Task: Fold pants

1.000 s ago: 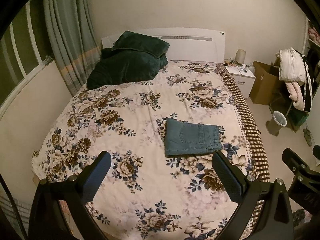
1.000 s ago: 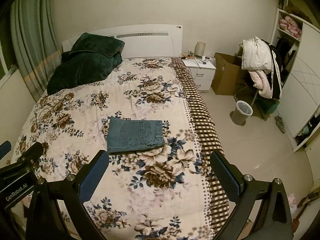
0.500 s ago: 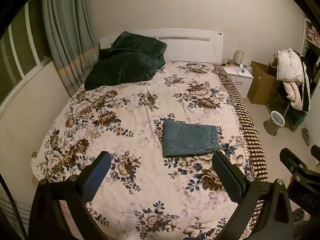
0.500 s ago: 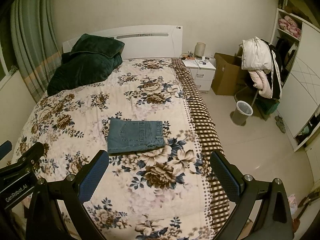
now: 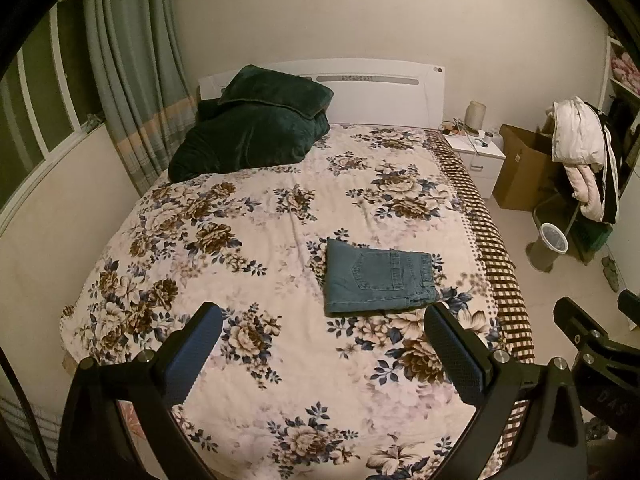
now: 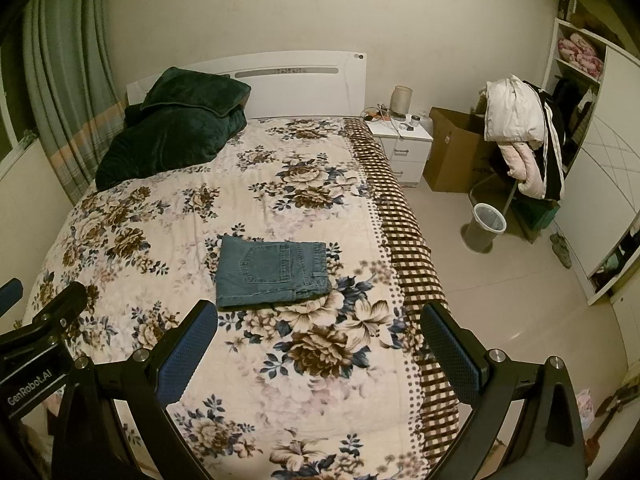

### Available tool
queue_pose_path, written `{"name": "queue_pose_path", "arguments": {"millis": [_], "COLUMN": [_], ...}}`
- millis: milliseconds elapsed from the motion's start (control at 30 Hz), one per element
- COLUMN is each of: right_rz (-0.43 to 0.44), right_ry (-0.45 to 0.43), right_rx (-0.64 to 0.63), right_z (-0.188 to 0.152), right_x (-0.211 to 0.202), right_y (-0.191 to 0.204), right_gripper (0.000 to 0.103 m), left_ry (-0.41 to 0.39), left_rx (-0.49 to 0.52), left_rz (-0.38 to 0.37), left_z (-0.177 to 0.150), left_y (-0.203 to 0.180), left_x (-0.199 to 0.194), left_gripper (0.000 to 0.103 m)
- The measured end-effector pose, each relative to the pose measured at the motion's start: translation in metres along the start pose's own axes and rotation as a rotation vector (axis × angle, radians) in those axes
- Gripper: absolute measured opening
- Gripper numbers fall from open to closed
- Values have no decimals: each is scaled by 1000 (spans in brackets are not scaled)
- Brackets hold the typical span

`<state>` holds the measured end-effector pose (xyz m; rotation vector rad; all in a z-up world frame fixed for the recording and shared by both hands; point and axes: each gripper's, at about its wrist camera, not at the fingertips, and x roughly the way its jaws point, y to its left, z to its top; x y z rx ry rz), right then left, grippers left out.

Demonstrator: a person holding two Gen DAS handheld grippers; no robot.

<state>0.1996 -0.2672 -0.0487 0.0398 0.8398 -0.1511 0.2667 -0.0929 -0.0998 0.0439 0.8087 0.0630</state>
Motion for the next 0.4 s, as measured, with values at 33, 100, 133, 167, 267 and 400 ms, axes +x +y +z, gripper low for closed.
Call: {"name": "queue_pose_path", "arguments": {"millis": [33,100,133,167,267,400], "right_rz": [0,-1,0,1,1,0], "right_ry": [-1,-1,0,0,-1,-2], "right_rx": [-1,0,0,1,0,-1], "right_z": [1,0,0,0,0,0], "right_x": [0,0,0,0,0,0], "right_y": [0,0,0,0,0,0], "right_gripper": [103,103,103,103,103,103], "left_ry": [0,1,1,0,-5,-22], "left_rx": [0,0,-1,-1,0,3], "left_rz": [-2,-1,-1,-2,-2,5], "left_z": [0,0,0,0,0,-2], "left_y": [0,0,0,0,-1,-3], "left_x": [0,0,0,0,-1,-7], "left_gripper": [103,103,103,103,103,103]}}
